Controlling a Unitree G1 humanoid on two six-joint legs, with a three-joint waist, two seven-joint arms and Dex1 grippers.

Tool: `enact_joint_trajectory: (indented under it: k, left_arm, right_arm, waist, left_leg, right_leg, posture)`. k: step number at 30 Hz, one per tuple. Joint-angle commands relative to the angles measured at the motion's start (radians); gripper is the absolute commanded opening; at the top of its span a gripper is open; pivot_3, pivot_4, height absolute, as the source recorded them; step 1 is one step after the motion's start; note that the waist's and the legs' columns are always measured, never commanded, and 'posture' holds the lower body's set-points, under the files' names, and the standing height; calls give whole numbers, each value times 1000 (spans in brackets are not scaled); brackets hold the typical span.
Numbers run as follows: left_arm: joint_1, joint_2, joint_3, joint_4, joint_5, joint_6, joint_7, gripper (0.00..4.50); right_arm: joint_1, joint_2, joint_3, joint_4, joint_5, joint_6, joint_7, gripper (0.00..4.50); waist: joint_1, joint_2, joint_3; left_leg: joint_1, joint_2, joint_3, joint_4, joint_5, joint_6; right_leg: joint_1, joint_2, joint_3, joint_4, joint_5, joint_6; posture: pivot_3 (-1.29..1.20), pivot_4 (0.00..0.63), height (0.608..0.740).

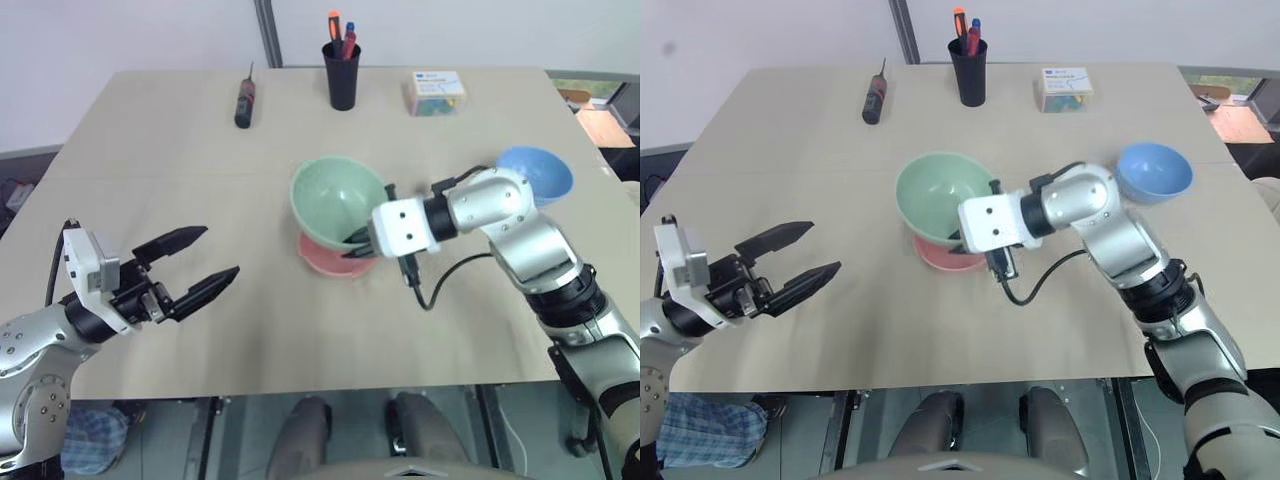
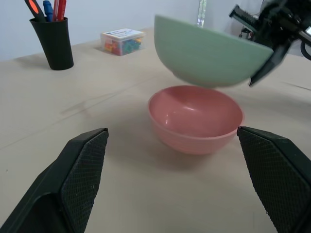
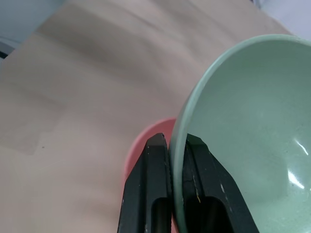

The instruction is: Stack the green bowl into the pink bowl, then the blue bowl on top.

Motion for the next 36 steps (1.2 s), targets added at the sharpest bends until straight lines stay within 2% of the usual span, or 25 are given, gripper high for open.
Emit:
enact_joint_trajectory:
  k: [1, 2, 4, 6, 9, 12, 15, 20, 24, 30, 36]
  left_arm:
    - [11, 11, 34, -28, -21, -20, -19, 4500]
    - [12, 11, 34, -28, -18, -24, -22, 4500]
    - [12, 12, 37, -26, -17, -29, -26, 4500]
    - [7, 15, 40, -19, -17, -33, -28, 4500]
    - [8, 18, 36, -18, -11, -37, -35, 4500]
    - [-2, 13, 28, -33, -20, -31, -28, 4500]
    - [-35, 1, -7, -58, -28, -25, -7, 4500]
    - [-98, -21, -102, -110, -37, -6, 24, 4500]
    - [-160, -22, -178, -148, -38, 10, 50, 4500]
    - [-293, -27, -249, -111, 11, 18, 115, 4500]
    - [-361, -40, -314, -84, 29, 18, 109, 4500]
  right_arm:
    - [6, 8, 20, -32, -27, -12, -35, 1218]
    - [6, 7, 24, -29, -32, -19, -37, 1757]
    - [6, 3, 30, -30, -39, -25, -39, 2344]
    - [5, 2, 25, -36, -37, -21, -46, 3240]
    - [-13, 0, -17, -56, -7, 23, -55, 4295]
    - [-30, -20, -106, -69, 73, 123, -57, 4295]
    - [-37, -88, -200, -4, 113, 175, -60, 4295]
    - [-30, -224, -258, 215, 49, 61, -101, 4295]
    - [-56, -354, -315, 589, -23, -134, -179, 4295]
    - [-103, -355, -335, 861, -30, -225, -218, 4295]
    - [-162, -274, -381, 1075, 12, -196, -263, 4295]
  waist:
    - [-1, 0, 0]
    - [-1, 0, 0]
    - [-1, 0, 0]
    - [-1, 0, 0]
    - [-1, 0, 0]
    - [0, 0, 0]
    - [4, 0, 0]
    - [5, -1, 0]
    - [5, -1, 0]
    - [-18, 0, 0]
    - [-29, 0, 1]
  left_leg:
    - [0, 0, 0, 0, 0, 0]
    - [0, 0, 0, 0, 0, 0]
    - [0, 0, 0, 0, 0, 0]
    - [0, 0, 0, 0, 0, 0]
    - [0, 0, 0, 0, 0, 0]
    - [0, 0, 0, 0, 0, 0]
    - [-1, -1, -1, 0, 0, 0]
    - [0, -3, -1, 1, 0, 1]
    - [0, -4, 0, 1, 0, 1]
    - [2, -3, 5, 0, -1, 1]
    - [2, -3, 6, 1, -1, 1]
  right_leg:
    - [0, 0, 0, 0, 0, 0]
    - [0, 0, 0, 0, 0, 0]
    - [0, 0, 0, 0, 0, 0]
    - [0, 0, 0, 0, 0, 0]
    - [0, 0, 0, 0, 0, 0]
    - [0, 0, 0, 0, 0, 0]
    - [0, 0, 0, 0, 0, 0]
    - [3, -2, 0, -2, 0, 0]
    - [2, -2, 0, -2, 0, 0]
    - [2, 0, 3, -1, 0, 0]
    - [2, 0, 4, 0, 0, 0]
  posture:
    - [0, 150, 740]
    - [0, 150, 740]
    - [0, 150, 740]
    - [0, 150, 740]
    - [0, 150, 740]
    - [0, 150, 740]
    - [0, 150, 740]
    - [0, 150, 740]
    - [0, 150, 740]
    - [0, 150, 740]
    - [0, 150, 740]
